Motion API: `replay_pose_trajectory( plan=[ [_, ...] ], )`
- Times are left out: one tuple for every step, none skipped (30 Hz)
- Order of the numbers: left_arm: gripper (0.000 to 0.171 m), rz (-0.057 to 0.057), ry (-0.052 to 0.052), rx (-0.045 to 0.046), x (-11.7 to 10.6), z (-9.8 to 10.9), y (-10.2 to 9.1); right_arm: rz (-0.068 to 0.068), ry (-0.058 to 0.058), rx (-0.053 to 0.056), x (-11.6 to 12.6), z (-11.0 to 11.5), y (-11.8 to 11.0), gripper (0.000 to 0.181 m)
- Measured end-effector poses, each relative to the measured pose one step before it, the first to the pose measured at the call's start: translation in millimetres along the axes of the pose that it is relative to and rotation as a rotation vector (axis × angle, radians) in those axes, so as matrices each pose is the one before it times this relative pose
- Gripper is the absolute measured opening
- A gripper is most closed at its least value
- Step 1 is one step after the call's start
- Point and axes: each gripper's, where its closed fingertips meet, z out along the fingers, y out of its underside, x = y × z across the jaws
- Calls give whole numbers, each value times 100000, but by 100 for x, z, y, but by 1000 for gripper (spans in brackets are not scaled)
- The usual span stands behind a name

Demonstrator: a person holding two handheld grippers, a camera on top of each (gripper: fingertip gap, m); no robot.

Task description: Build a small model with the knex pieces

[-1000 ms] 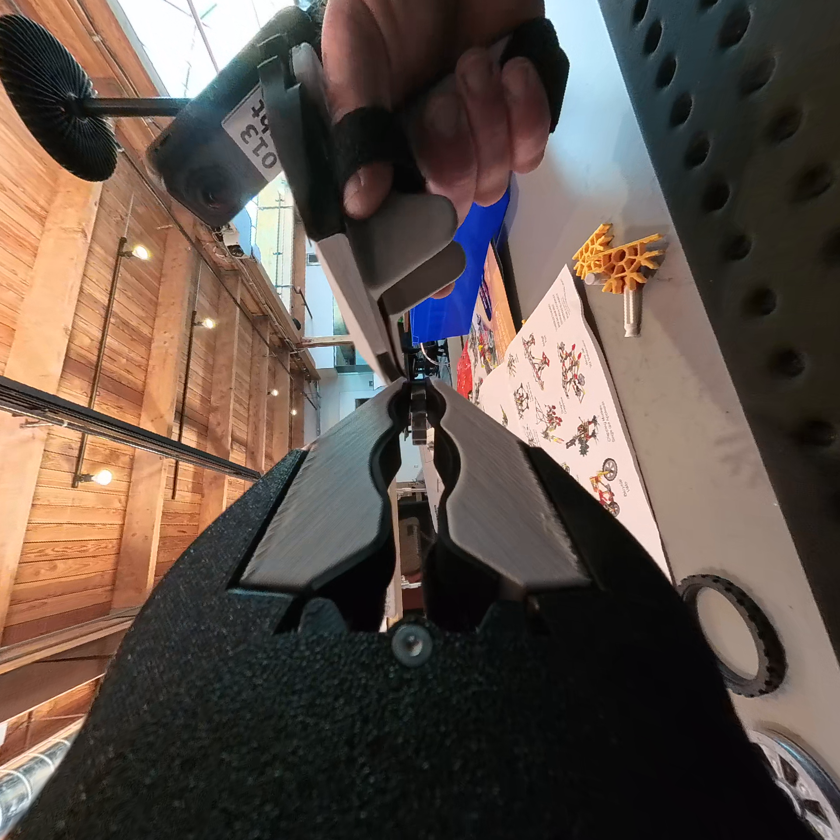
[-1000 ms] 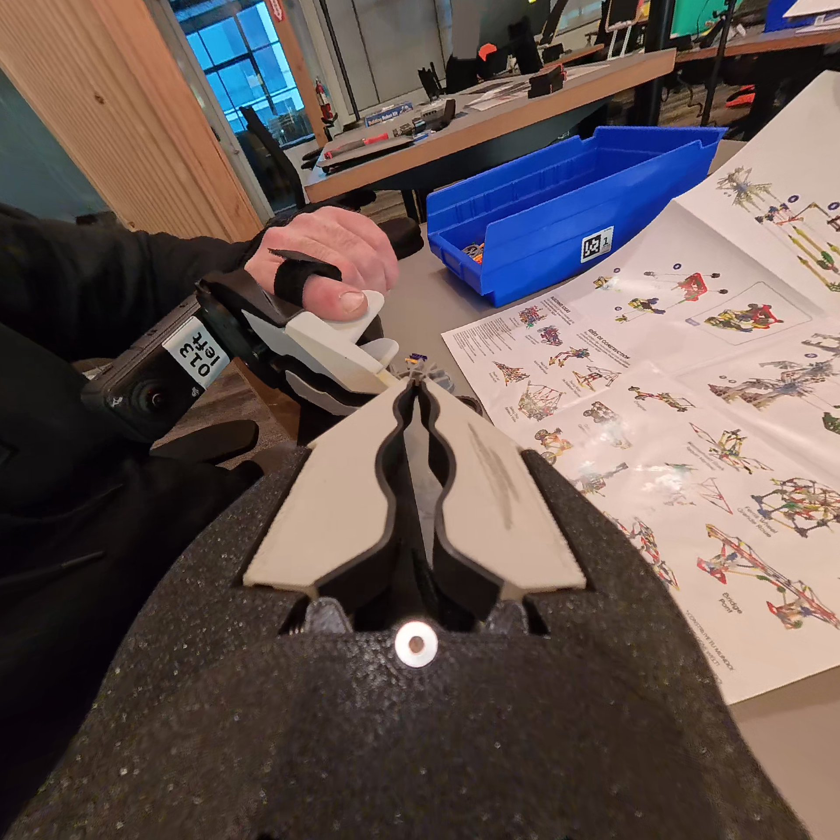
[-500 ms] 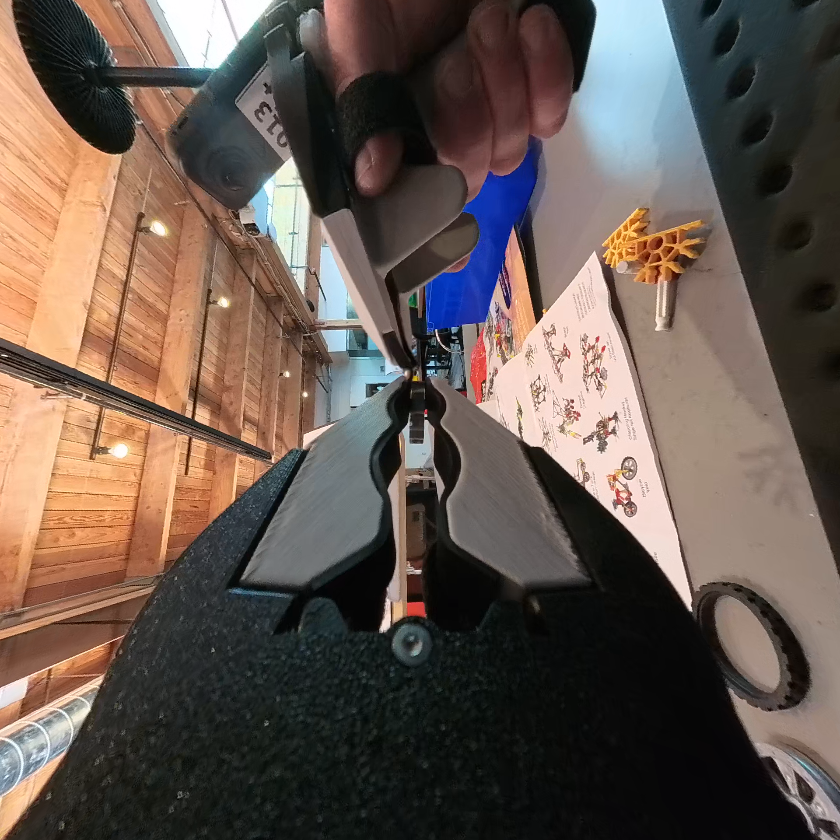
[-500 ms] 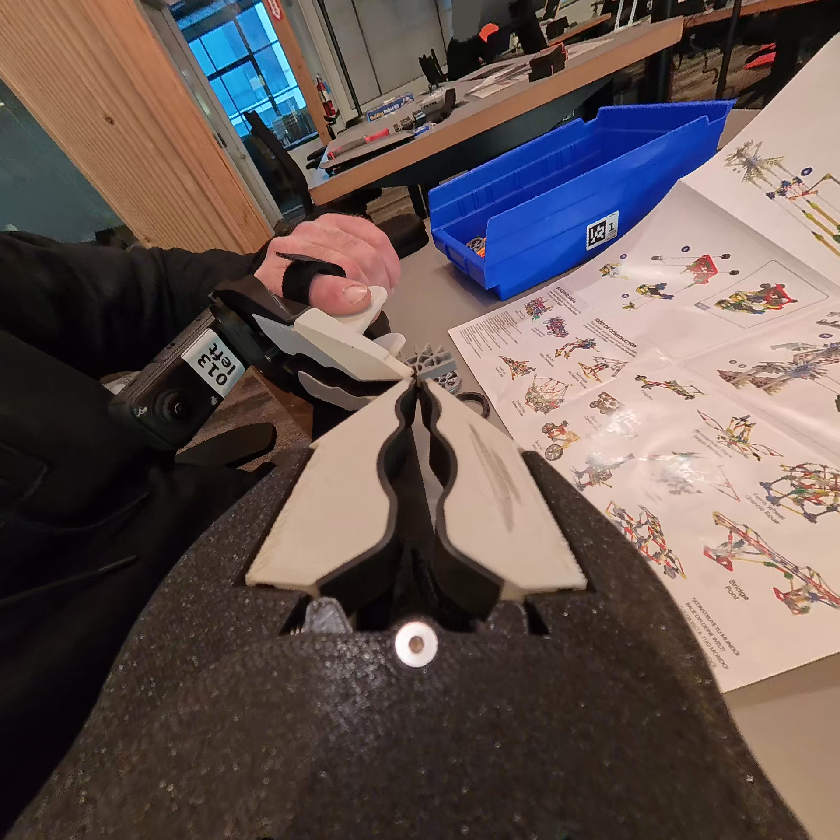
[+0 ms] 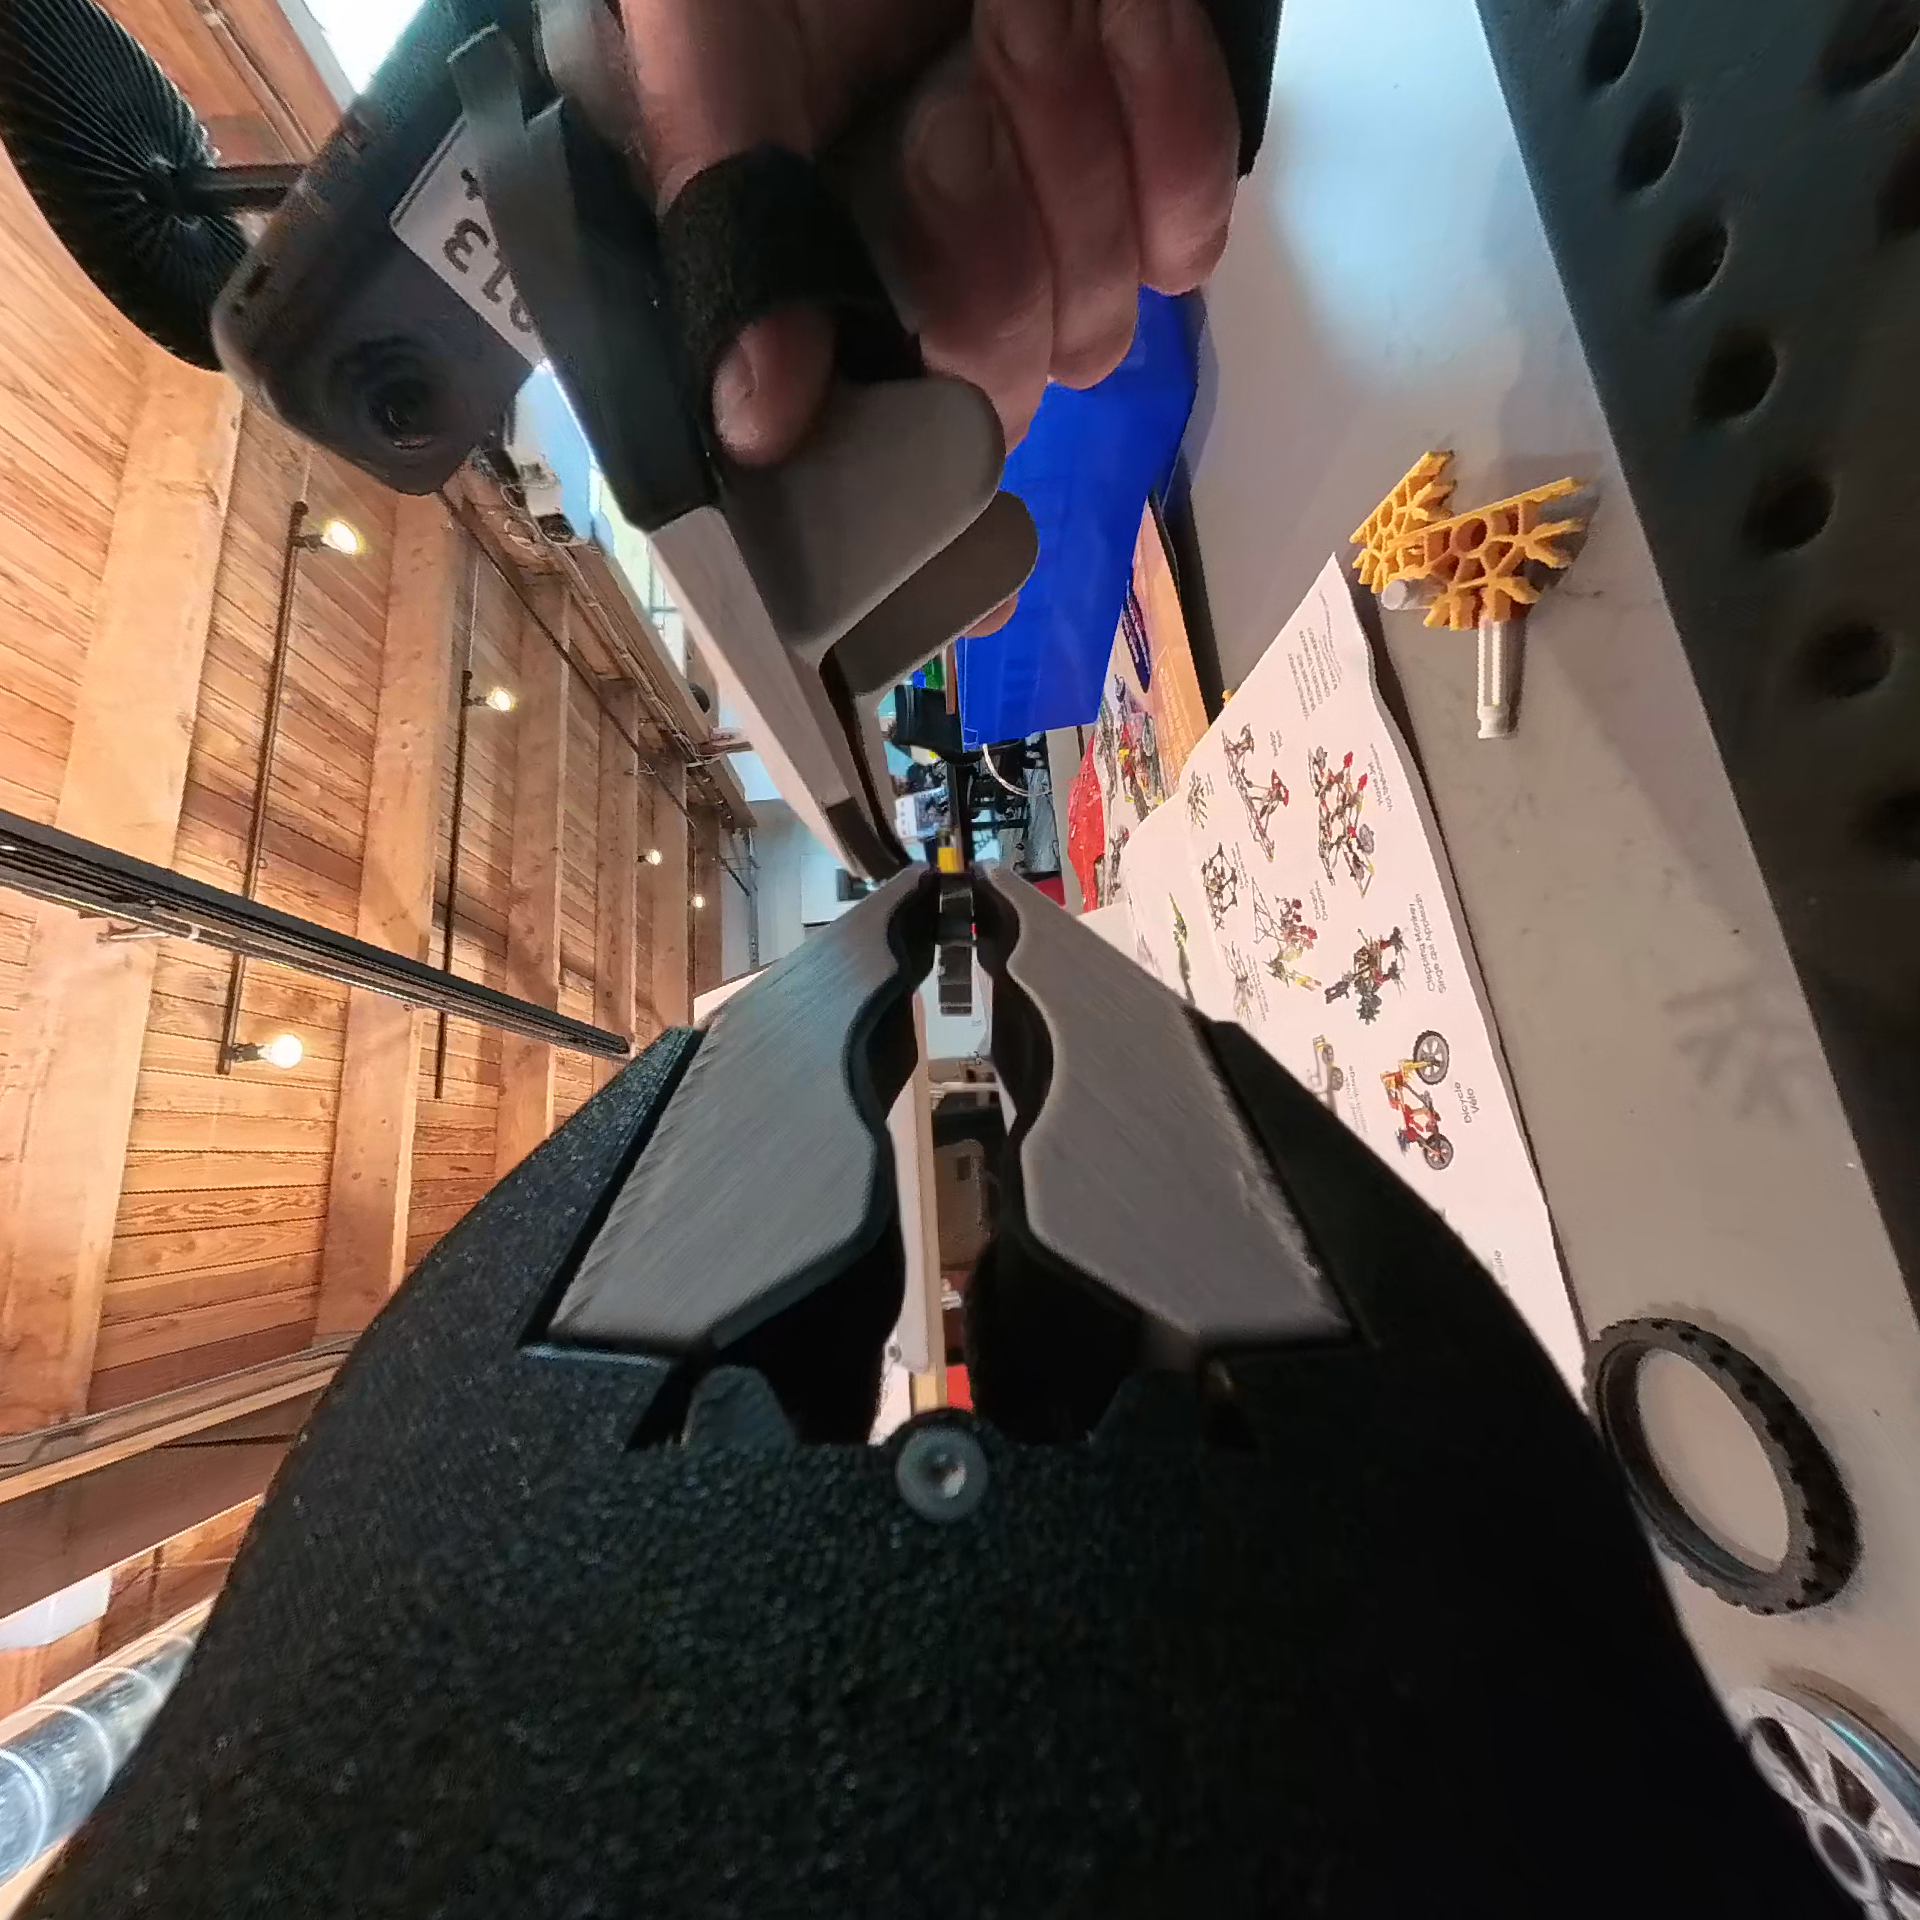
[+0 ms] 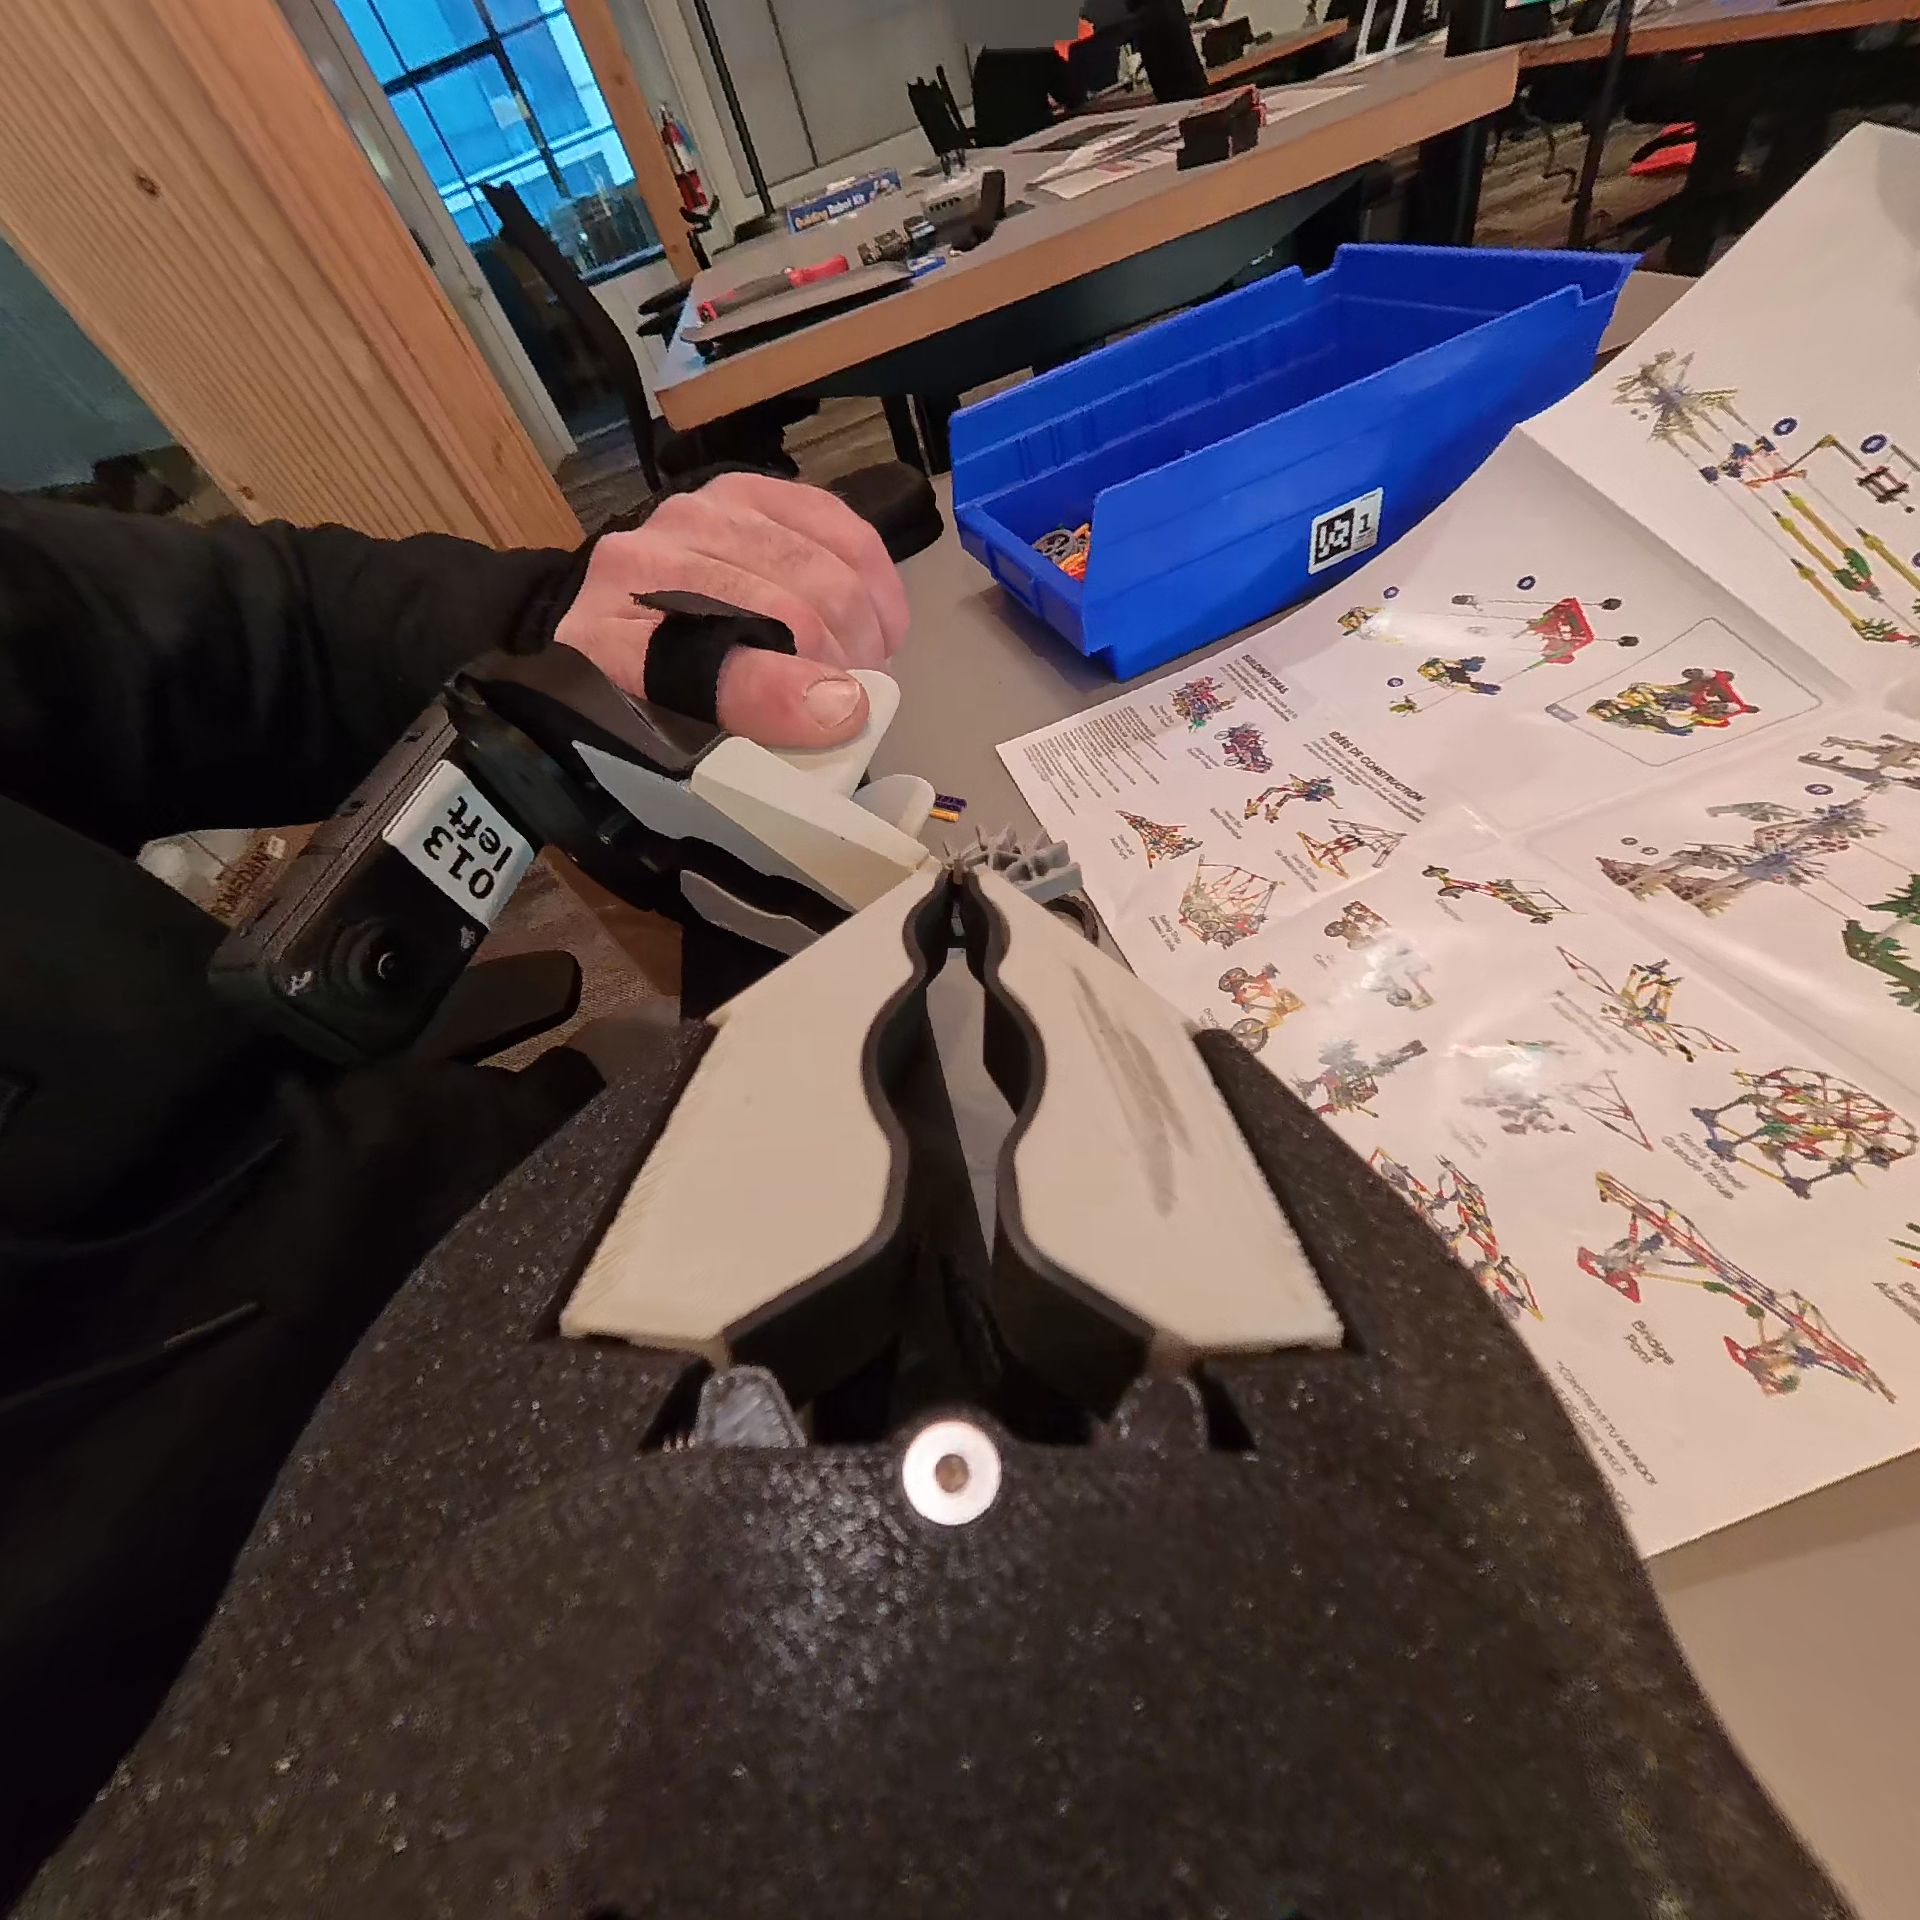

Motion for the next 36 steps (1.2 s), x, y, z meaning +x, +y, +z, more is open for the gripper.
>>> replay_pose_trajectory(
  plan=[
    [5, 300, 540, 22, 94, 11, 2, -8, 421, -283, -26, 90, 57, 1],
    [5, 430, 896, 150, 157, -7, -18, 57, -217, -587, -78, 97, 144, 2],
    [5, 989, 184, -301, 85, 3, 49, 868, -539, -122, -55, 61, 71, 6],
    [5, 397, 0, -472, 37, 36, 71, 1430, -756, 445, -69, 41, 0, 9],
    [5, -475, 494, -102, 70, 32, 32, 1061, -668, 341, -72, 34, 16, 12],
    [5, -143, 17, 67, -4, 2, 34, 553, -1043, 471, -140, 10, -10, 15],
    [5, 301, -106, 1, 7, 2, 40, 466, -769, 262, -82, 5, 1, 17],
    [5, 59, 215, -142, 54, 13, 26, 277, -473, -22, -48, 30, 26, 19],
    [5, -66, 316, -221, 86, 23, 36, -208, -480, -232, -79, 35, 62, 22],
    [5, 63, -206, 161, 11, -7, 9, -766, -304, -107, -68, 14, 37, 23],
    [5, -98, -123, 450, -12, -34, -29, -916, -203, -151, -56, -14, 31, 23],
    [5, -306, -29, 77, -40, -21, -1, -1237, -15, -234, -71, -10, -15, 24],
    [5, -184, -200, -154, -56, 0, 25, -2443, 573, -391, -85, 16, -25, 26],
    [5, -274, -555, -198, -128, 7, 61, -3302, 1046, -201, -98, 22, -75, 28],
    [5, -724, -216, 114, -104, -18, 48, -3141, 604, -229, -152, 11, -67, 30],
    [5, -657, -45, 357, -74, -28, -3, -2554, 535, -260, -71, -13, -25, 31],
    [5, 8, -394, 53, -94, -14, 8, -2275, 706, 32, -5, -32, -55, 30],
    [5, 166, -205, -2, -80, -10, -5, -2093, 617, -46, -8, -22, -36, 30],
    [5, -262, 42, 308, -33, -31, -63, -1975, 816, -326, 54, -34, 11, 27],
    [5, -26, -245, 447, -39, -39, -93, -1754, 1016, -257, 146, -67, 8, 22],
    [5, 414, -230, 394, -10, -30, -124, -818, 548, 22, 138, -77, 16, 18],
    [5, 433, 122, 375, 36, -16, -135, 779, -357, 168, 79, -62, 52, 14],
    [5, 316, 45, 561, 7, -54, -156, 1653, -415, 380, 102, -39, 29, 8],
    [5, 125, -6, 350, 0, -27, -123, 1085, -66, 427, 133, -46, 27, 3],
    [5, 288, 263, -54, 32, 2, -64, 676, -122, 61, 77, -13, 30, 2],
    [5, 592, 283, -9, 57, -15, -39, 402, -186, -333, 1, 31, 57, 1],
    [5, 338, 27, 73, 22, -13, -7, -813, 356, -307, -14, 15, 29, 1],
    [5, -74, 265, 117, 44, -7, -3, -1737, 1047, -436, 34, 15, 45, 1],
    [5, 131, 464, -140, 94, 14, 25, -1250, 933, -718, 25, 39, 65, 1],
    [5, 312, 7, -55, 40, 7, 25, -524, 366, -436, -18, 38, 42, 0],
    [5, -100, 139, 361, 41, -10, -32, -668, -27, -336, -45, 11, 45, 0],
    [5, -163, 112, 84, 36, 8, -26, -957, 236, -332, 5, -15, 30, 0],
    [5, 234, 73, -278, 18, 34, 19, -1456, 694, -367, 6, 11, 21, 0],
    [5, 234, 65, 141, 6, -5, 7, -2159, 719, -476, -56, 3, 7, 0],
    [5, -91, -13, 483, -8, -33, -50, -1895, 380, -569, -82, -4, -9, 0],
    [5, -125, 111, 424, 8, -21, -69, -1719, 104, -649, -76, -27, 13, 0]
  ],
)
